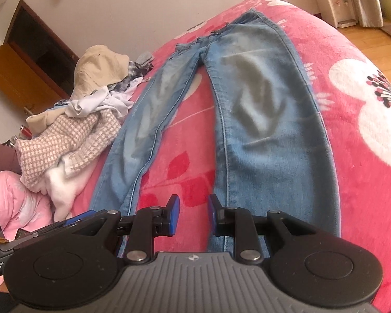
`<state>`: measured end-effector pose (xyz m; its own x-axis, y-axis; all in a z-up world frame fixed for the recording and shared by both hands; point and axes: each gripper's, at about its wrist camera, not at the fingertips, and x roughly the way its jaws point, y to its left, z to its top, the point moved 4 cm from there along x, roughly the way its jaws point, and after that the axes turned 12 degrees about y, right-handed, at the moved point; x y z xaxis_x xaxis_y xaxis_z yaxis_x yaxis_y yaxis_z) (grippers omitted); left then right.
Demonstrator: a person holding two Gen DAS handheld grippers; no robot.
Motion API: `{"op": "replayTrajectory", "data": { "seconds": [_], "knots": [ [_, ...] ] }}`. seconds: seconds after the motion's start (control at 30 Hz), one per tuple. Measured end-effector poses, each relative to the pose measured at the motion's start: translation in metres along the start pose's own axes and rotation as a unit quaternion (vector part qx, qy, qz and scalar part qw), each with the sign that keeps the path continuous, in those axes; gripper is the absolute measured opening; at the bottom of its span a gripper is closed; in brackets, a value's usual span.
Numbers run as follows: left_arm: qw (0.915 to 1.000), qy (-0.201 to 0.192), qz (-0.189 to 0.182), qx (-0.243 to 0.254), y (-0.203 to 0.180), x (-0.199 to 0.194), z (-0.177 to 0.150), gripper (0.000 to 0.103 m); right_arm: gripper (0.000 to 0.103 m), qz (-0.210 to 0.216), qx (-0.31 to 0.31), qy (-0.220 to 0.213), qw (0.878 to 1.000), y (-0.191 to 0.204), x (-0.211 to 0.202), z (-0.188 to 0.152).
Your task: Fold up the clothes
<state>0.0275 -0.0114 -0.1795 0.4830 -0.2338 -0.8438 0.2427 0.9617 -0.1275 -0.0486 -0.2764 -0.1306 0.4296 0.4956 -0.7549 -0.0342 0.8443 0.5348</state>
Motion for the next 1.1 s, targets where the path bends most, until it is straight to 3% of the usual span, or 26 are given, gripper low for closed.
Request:
{"op": "replayTrajectory", "data": {
  "seconds": [0.2, 0.4, 0.63, 0.87, 1.1],
  "knots": [
    [0.9998, 0.003, 0.008, 0.019, -0.005, 0.004, -0.001, 0.041, 0.026, -0.013, -0.013, -0.008, 1.0, -0.003, 0.0, 0.004],
    [0.9989, -0.002, 0.017, 0.044, -0.01, 0.014, 0.014, 0.041, 0.026, -0.078, -0.038, -0.022, 0.996, -0.016, 0.004, 0.014],
    [0.9959, 0.003, 0.054, 0.072, -0.014, 0.052, 0.039, 0.042, 0.026, -0.15, -0.089, -0.027, 0.984, -0.023, 0.033, 0.035],
    [0.9963, 0.027, 0.07, 0.041, -0.006, 0.082, 0.031, 0.044, 0.026, -0.161, -0.133, -0.026, 0.977, -0.028, 0.063, 0.027],
    [0.9956, 0.035, 0.077, 0.04, -0.009, 0.07, 0.021, 0.048, 0.026, -0.154, -0.134, -0.014, 0.979, -0.029, 0.046, 0.002]
  ]
}}
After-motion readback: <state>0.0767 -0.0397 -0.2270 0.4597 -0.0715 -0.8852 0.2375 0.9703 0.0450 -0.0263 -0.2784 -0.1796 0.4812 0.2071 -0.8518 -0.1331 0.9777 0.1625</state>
